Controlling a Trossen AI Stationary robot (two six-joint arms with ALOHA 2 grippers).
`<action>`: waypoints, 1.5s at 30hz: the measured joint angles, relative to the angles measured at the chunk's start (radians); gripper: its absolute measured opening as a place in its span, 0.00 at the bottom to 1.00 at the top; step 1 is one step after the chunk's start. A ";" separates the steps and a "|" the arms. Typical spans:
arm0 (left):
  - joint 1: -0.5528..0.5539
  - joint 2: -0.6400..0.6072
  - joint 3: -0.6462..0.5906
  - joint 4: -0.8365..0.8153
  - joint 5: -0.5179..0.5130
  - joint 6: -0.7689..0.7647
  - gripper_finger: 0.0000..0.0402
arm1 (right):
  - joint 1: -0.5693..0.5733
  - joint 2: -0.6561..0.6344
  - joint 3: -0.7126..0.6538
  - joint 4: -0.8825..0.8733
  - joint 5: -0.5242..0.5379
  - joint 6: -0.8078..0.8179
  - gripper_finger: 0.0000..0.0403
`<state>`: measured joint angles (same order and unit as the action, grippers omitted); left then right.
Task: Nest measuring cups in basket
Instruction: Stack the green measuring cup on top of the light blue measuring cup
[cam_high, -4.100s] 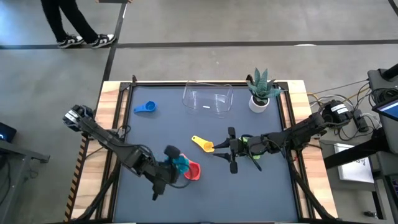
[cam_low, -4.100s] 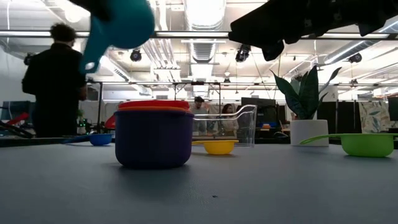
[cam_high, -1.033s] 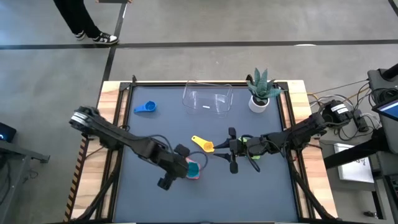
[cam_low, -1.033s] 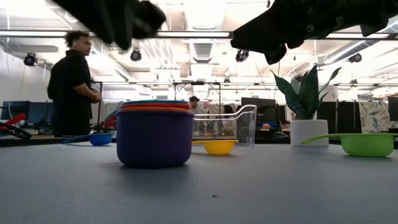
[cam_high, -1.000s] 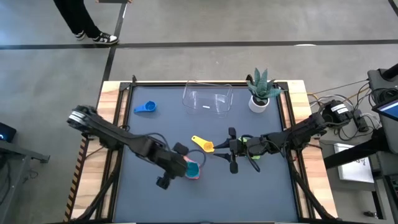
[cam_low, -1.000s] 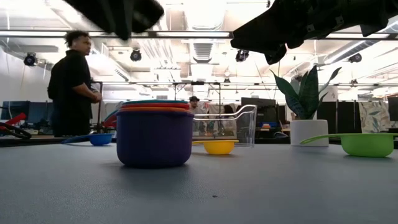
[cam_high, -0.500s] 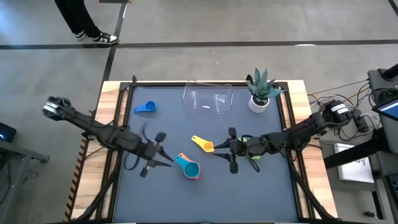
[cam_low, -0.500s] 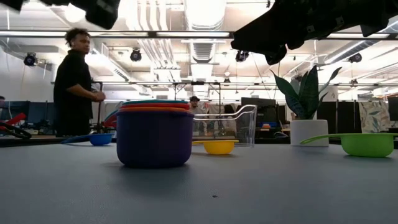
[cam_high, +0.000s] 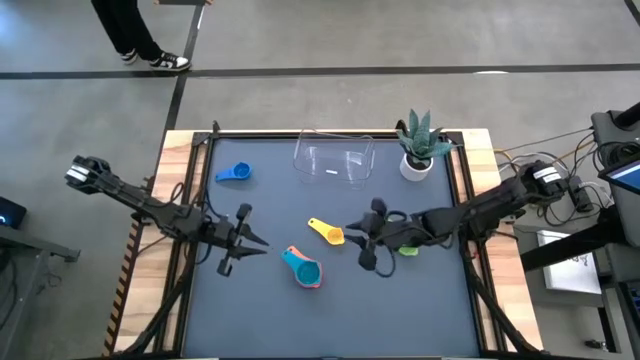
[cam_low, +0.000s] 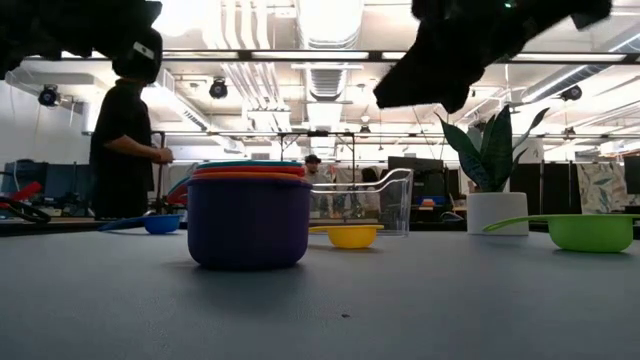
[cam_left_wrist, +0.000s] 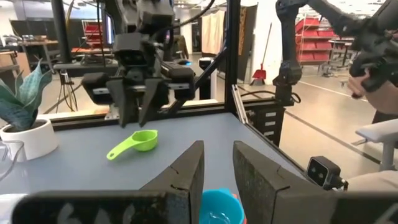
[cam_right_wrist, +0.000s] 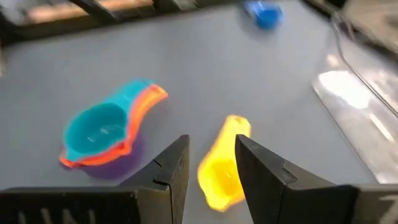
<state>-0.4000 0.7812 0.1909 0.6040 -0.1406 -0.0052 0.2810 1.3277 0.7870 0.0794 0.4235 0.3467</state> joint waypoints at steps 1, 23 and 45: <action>0.000 0.002 0.000 0.001 0.000 0.002 0.17 | -0.005 0.000 0.035 -0.098 0.001 0.029 0.29; 0.001 0.035 -0.002 0.003 -0.008 0.022 0.17 | 0.045 -0.005 0.200 -1.056 -0.107 0.557 0.29; 0.001 0.035 -0.002 0.002 -0.010 0.045 0.17 | 0.094 -0.005 0.137 -1.036 -0.209 0.656 0.29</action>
<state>-0.3988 0.8165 0.1886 0.6060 -0.1501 0.0395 0.3751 1.3224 0.9241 -0.9564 0.2140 1.0025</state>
